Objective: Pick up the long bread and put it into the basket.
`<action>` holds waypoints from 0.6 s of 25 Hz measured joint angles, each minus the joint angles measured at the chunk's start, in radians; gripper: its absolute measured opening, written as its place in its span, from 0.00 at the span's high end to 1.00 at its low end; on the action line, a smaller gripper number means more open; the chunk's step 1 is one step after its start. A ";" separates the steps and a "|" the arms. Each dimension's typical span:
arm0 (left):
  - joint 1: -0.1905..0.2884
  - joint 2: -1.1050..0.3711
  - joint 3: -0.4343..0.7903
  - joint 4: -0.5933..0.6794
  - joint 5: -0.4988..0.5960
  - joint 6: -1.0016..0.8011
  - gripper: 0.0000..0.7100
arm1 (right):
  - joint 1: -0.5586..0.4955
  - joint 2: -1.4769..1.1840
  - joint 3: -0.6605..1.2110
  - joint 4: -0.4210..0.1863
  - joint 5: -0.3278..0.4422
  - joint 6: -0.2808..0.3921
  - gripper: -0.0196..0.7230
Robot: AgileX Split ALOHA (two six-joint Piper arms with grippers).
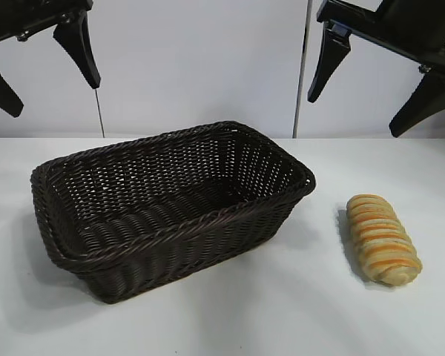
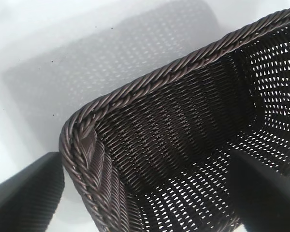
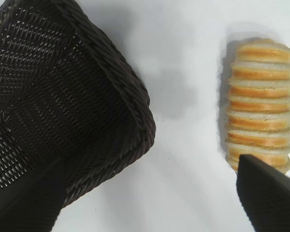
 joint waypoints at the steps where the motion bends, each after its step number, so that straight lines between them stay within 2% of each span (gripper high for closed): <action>1: 0.000 0.000 0.009 0.000 0.006 -0.010 0.07 | 0.000 0.000 0.000 0.000 0.000 0.000 0.05; 6: 0.000 -0.005 0.141 -0.001 -0.001 -0.044 0.07 | 0.000 0.000 0.000 0.000 0.000 0.000 0.05; 11: 0.000 -0.035 0.357 -0.030 -0.124 -0.056 0.07 | 0.000 0.000 0.000 -0.001 0.001 0.000 0.05; 15: 0.000 -0.034 0.454 -0.088 -0.219 -0.028 0.07 | 0.000 0.000 0.000 -0.001 0.001 0.000 0.05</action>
